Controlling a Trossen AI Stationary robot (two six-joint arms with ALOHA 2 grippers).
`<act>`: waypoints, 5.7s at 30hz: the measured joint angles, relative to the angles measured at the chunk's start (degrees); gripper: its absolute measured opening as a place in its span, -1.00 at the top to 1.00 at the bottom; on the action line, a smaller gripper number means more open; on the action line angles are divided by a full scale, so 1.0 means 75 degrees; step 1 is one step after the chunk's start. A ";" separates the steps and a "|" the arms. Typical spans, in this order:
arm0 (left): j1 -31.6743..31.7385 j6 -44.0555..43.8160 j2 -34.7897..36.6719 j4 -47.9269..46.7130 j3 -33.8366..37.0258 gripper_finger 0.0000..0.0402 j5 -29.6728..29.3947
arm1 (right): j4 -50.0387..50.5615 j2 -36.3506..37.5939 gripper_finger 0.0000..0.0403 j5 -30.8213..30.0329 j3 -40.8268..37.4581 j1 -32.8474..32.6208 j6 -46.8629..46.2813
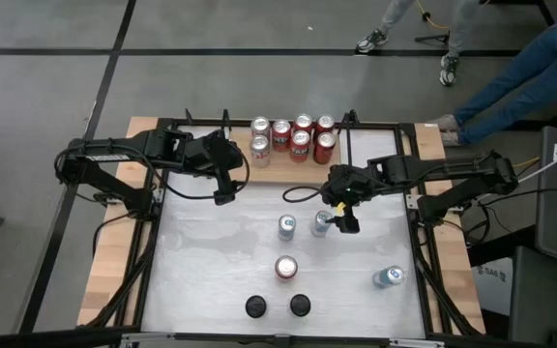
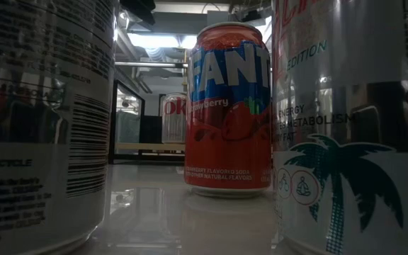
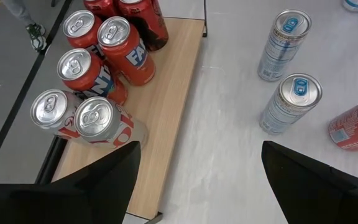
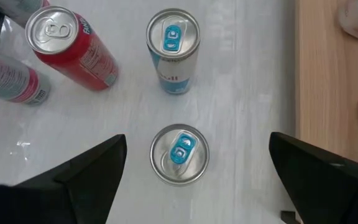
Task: Place canned beverage on shelf
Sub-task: Put the white and pink soda can on the shelf
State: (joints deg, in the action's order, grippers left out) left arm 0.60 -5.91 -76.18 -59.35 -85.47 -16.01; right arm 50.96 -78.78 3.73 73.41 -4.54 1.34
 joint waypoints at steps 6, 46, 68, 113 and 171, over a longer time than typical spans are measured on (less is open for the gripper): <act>0.0000 0.0000 -0.0003 0.0000 0.0000 -0.62 0.0000 | 0.0006 -0.0003 -0.90 0.0091 0.0000 0.0000 -0.0003; 0.2815 -0.1176 0.0012 -0.2210 0.0000 -0.62 -0.0764 | 0.0000 -0.0009 -0.90 0.0458 0.0000 0.0000 0.0000; 0.4919 -0.4625 0.0002 -0.3220 0.0000 -0.62 -0.0594 | -0.0003 -0.0009 -0.90 -0.0099 0.0000 0.0000 0.0006; 0.4905 -0.6692 -0.0047 -0.2468 0.1711 -0.95 -0.0410 | -0.0001 -0.0009 -0.90 -0.0099 0.0000 0.0006 0.0061; 0.4904 -0.7779 -0.0050 -0.0988 0.2967 -0.80 -0.0507 | -0.0006 -0.0009 -0.90 -0.0099 0.0000 0.0004 0.0064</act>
State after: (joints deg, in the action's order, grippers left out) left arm 37.38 -64.26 -76.55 -66.76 -63.22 -19.81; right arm 50.92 -78.85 2.98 73.41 -4.51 1.83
